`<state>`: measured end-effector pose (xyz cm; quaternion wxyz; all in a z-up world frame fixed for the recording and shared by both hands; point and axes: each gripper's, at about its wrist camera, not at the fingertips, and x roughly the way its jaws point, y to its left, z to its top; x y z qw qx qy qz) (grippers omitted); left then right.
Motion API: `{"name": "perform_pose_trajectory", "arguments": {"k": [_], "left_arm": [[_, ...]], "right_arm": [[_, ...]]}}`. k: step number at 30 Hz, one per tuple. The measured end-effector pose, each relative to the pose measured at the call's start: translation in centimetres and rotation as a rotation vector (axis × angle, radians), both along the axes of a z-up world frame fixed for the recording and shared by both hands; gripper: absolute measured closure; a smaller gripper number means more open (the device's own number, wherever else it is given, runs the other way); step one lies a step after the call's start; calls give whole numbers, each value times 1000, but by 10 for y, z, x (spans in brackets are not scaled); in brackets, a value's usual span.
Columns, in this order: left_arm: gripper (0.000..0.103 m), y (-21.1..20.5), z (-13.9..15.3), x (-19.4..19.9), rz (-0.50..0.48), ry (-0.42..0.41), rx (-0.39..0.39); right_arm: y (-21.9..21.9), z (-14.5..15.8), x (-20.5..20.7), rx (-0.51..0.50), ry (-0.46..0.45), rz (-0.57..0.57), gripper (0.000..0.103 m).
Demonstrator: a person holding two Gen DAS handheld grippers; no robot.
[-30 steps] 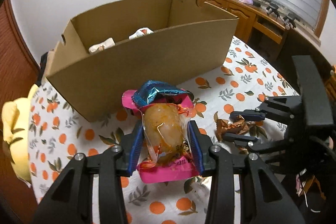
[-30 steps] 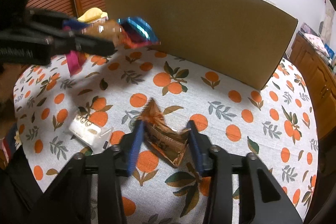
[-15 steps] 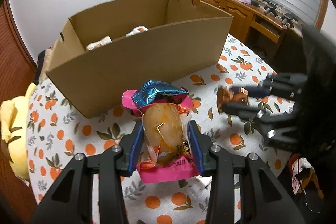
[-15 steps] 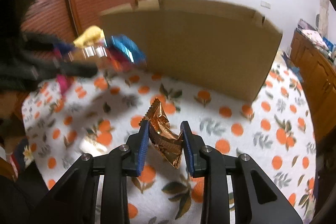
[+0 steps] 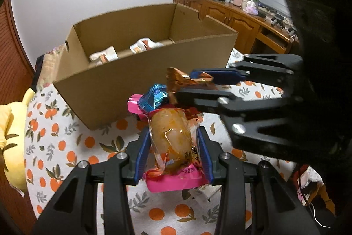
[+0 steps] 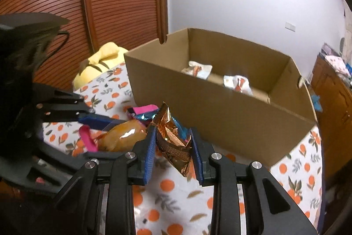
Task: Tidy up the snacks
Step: 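Carry both snacks over the box and open both tools to drop them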
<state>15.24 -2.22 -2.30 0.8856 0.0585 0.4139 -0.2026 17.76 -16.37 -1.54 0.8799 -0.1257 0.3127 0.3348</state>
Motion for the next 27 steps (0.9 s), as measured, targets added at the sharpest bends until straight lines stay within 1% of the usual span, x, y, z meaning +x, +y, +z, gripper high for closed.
{"name": "perform_pose_trajectory", "arguments": {"k": [4,7,13,19,27], "left_arm": [[62,7,12,-2,2,-16,-21],[62,11,20,-4,8,-34,-20],[62,17,31,-2,15,-54,-22],[62,25,47,9,32,-91,-27],[62,31,57,34,61,-114,-15]], "right_arm": [[9,8,9,-5,-13,8,74],[16,13,14,-20,-27,9,74],[24,28,18,-9,-52,13,74],[27,42,28,-3,-73,5,74],[25,57,52,16,-76,-31,74]]}}
